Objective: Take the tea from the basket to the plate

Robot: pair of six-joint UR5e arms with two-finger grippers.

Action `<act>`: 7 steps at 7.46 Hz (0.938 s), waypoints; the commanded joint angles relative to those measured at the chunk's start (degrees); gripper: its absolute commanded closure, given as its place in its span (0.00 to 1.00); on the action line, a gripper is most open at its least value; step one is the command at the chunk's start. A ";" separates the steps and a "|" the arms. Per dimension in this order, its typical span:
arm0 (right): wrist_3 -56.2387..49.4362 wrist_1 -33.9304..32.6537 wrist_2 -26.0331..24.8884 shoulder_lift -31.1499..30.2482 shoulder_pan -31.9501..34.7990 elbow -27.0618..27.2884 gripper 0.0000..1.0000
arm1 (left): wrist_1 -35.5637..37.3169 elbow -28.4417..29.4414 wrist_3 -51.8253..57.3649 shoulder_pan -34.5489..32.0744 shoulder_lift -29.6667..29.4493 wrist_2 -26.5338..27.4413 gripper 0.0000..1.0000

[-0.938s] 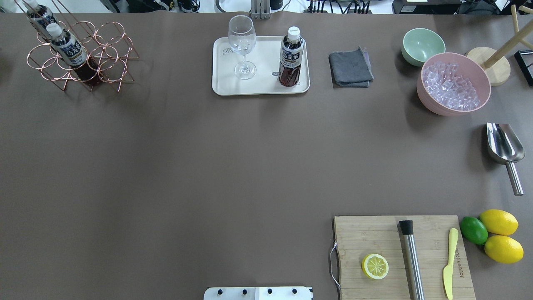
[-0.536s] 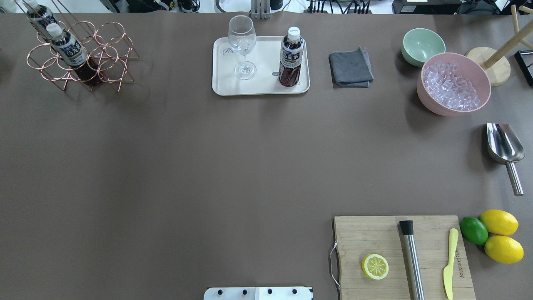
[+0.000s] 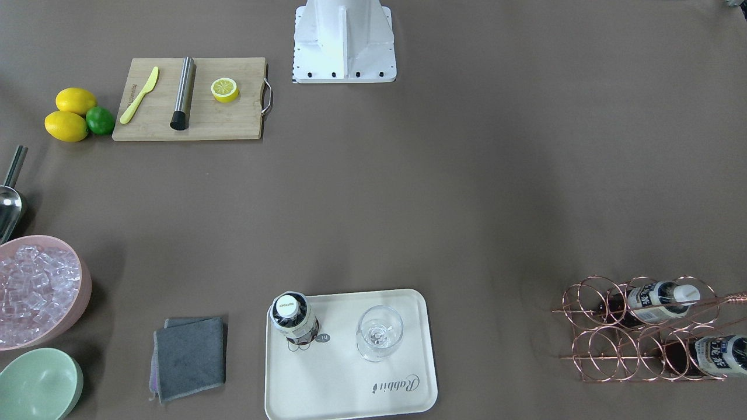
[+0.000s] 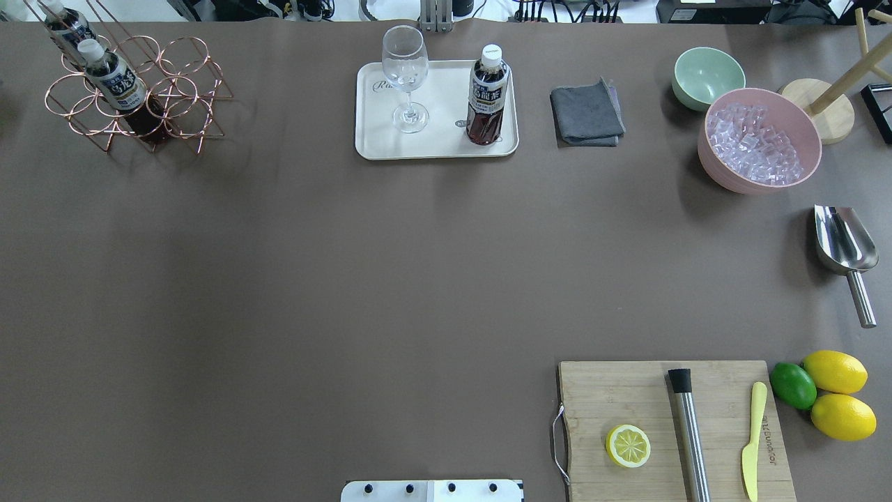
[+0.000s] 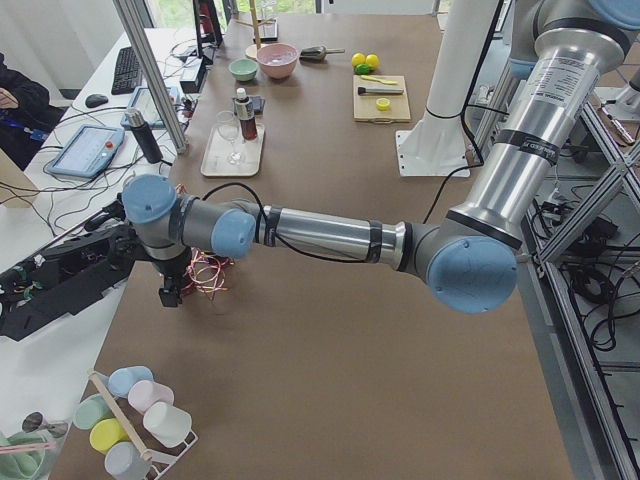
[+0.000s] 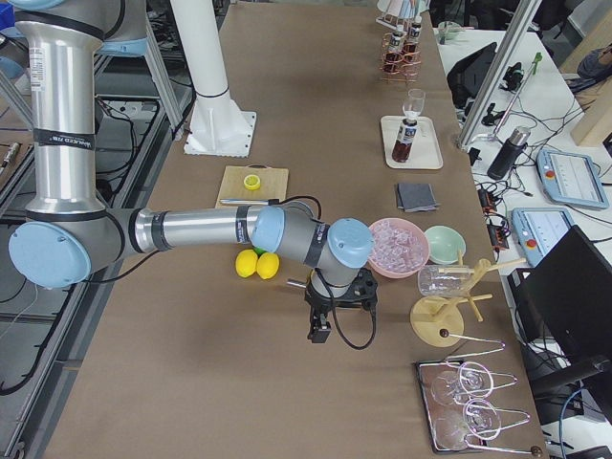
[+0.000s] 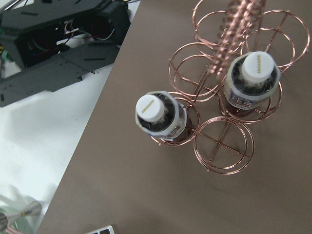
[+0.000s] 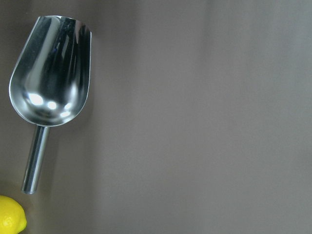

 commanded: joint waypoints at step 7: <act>-0.03 0.10 0.21 -0.11 2.19 0.37 0.00 | -2.00 1.40 -1.15 4.75 8.43 3.11 0.01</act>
